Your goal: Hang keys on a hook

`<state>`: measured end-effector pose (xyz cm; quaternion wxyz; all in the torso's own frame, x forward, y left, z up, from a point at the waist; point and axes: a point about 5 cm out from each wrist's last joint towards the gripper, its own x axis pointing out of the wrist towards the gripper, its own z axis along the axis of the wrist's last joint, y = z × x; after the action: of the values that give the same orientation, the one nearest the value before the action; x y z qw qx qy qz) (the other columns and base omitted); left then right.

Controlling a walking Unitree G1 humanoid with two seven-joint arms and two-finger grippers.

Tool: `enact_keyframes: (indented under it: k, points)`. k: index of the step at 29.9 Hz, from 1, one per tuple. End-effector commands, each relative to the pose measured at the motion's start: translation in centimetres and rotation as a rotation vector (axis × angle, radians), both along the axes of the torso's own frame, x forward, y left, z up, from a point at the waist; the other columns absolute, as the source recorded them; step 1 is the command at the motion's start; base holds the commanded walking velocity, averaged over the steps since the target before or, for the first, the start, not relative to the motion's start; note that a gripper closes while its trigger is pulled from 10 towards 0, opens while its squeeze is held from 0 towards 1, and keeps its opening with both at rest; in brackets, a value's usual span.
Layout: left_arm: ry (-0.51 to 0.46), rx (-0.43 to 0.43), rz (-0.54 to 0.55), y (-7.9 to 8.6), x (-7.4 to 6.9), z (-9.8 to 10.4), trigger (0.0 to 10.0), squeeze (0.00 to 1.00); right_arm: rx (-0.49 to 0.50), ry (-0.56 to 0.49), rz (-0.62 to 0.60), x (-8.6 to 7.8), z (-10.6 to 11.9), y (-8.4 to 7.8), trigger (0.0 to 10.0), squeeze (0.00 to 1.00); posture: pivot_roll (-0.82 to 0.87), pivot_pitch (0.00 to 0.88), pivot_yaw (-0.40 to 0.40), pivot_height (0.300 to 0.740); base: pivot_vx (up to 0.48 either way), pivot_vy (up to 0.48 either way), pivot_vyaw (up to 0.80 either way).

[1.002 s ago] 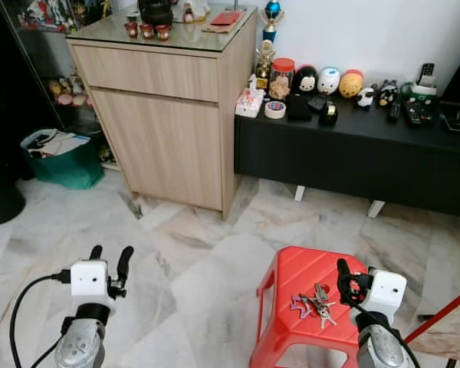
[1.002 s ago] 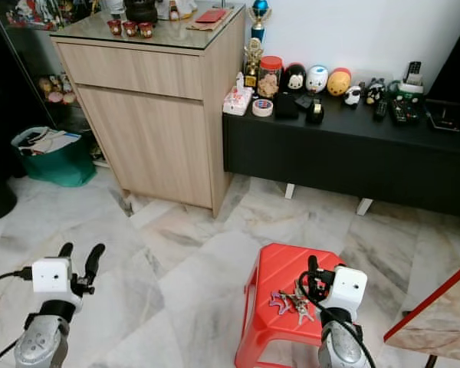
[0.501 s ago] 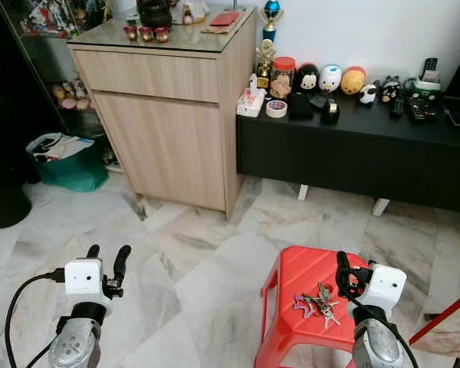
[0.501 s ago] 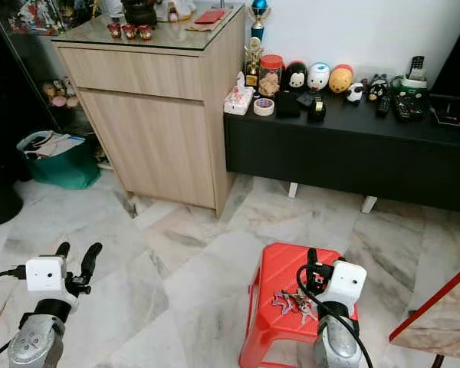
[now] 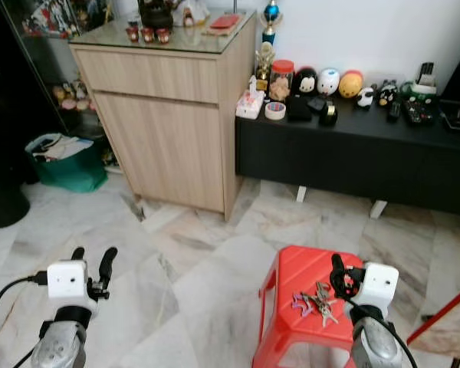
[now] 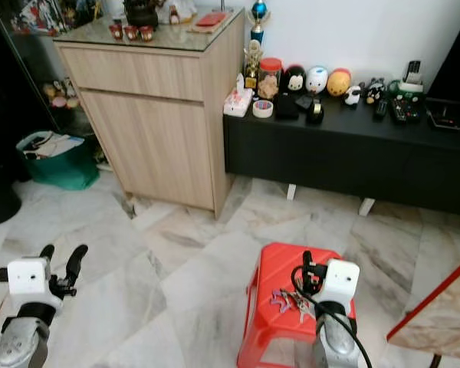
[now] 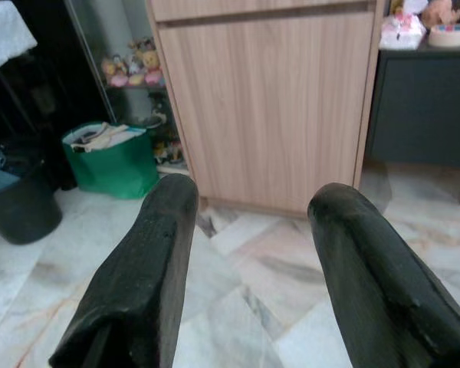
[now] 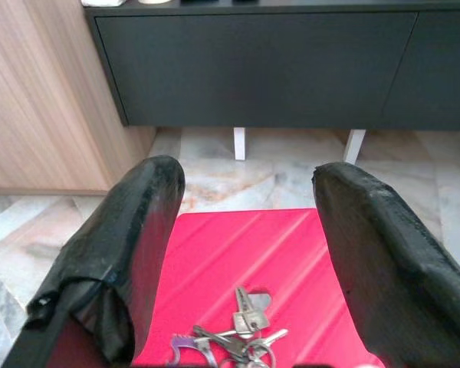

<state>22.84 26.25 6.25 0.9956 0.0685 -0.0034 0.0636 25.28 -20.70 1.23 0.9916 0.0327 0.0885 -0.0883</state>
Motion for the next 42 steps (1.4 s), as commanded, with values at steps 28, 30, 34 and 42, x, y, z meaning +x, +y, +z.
enact_keyframes:
  k: [28,30,34,42]
  points:
    - [0.052,-0.033,0.003,-1.0,-0.8,-0.6,10.0,0.00,-0.020,-0.008,0.005,1.0,1.1,-1.5,10.0,0.00,0.09,0.000,-0.028,0.647,0.000,0.000,0.00]
    - [0.048,-0.035,0.008,-0.9,-0.8,-0.6,10.0,0.00,-0.020,-0.005,0.015,1.2,1.1,-1.5,10.0,0.00,0.09,0.000,-0.035,0.647,0.000,0.000,0.00]
    - [0.046,-0.049,0.020,-1.0,-0.8,-0.8,10.0,0.00,-0.017,-0.006,0.021,1.7,1.4,-1.5,10.0,0.00,0.09,0.000,-0.031,0.647,0.000,0.000,0.00]
    - [0.057,-0.059,0.005,-1.5,-0.5,-1.1,10.0,0.00,-0.007,-0.003,0.030,1.6,1.2,-0.9,10.0,0.00,0.07,0.000,-0.026,0.647,0.129,0.000,0.00]
